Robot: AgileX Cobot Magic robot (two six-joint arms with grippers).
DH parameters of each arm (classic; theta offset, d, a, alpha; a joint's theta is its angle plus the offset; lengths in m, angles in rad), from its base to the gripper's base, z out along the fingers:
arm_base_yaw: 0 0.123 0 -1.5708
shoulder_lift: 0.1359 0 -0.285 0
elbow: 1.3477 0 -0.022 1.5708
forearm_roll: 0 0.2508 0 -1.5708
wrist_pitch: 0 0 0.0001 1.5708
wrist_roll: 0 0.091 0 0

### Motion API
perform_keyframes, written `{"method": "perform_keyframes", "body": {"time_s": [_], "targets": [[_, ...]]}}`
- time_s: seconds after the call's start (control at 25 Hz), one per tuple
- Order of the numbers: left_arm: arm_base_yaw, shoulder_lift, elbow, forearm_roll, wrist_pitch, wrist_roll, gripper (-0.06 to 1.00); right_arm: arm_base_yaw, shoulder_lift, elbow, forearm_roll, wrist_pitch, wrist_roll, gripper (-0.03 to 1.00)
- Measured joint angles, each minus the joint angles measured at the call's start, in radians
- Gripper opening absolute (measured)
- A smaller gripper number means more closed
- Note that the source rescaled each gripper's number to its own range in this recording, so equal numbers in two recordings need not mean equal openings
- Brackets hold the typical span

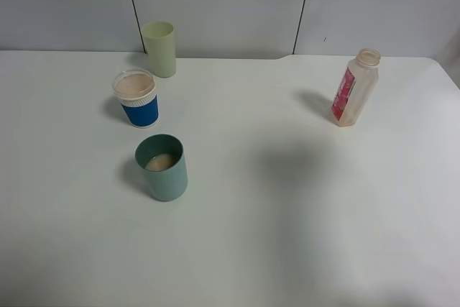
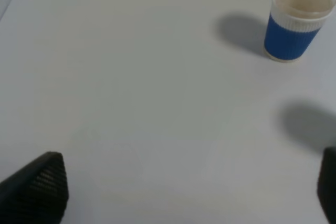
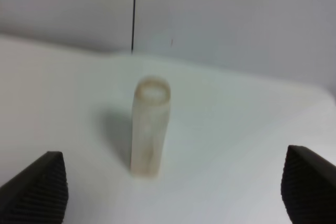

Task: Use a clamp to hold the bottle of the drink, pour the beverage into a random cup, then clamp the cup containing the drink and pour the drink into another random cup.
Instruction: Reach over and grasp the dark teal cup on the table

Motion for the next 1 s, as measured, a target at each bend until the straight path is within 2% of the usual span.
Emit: {"method": "perform_keyframes", "body": {"time_s": [0.08,0.16,0.2,0.24,0.28,0.36,0.48,0.68,1.0], "targets": [[0.000,0.000,0.000,0.000,0.000,0.000,0.84,0.000,-0.001,-0.024,0.000,0.087,0.003,0.67],[0.000,0.000,0.000,0.000,0.000,0.000,0.84,0.000,-0.001,-0.030,0.000,0.113,0.003,0.67],[0.000,0.000,0.000,0.000,0.000,0.000,0.84,0.000,-0.001,-0.045,0.000,0.179,0.003,0.67],[0.000,0.000,0.000,0.000,0.000,0.000,0.84,0.000,-0.019,-0.079,0.000,0.353,0.010,0.67],[0.000,0.000,0.000,0.000,0.000,0.000,0.84,0.000,-0.019,-0.079,0.000,0.353,0.010,0.67],[0.000,0.000,0.000,0.000,0.000,0.000,0.84,0.000,-0.057,-0.091,0.017,0.472,0.012,0.67],[0.000,0.000,0.000,0.000,0.000,0.000,0.84,0.000,-0.145,-0.092,0.062,0.580,0.013,0.67],[0.000,0.000,0.000,0.000,0.000,0.000,0.84,0.000,-0.283,-0.088,0.057,0.652,0.015,0.67],[0.000,0.000,0.000,0.000,0.000,0.000,0.84,0.000,-0.433,0.059,0.037,0.661,0.057,0.67]]}}
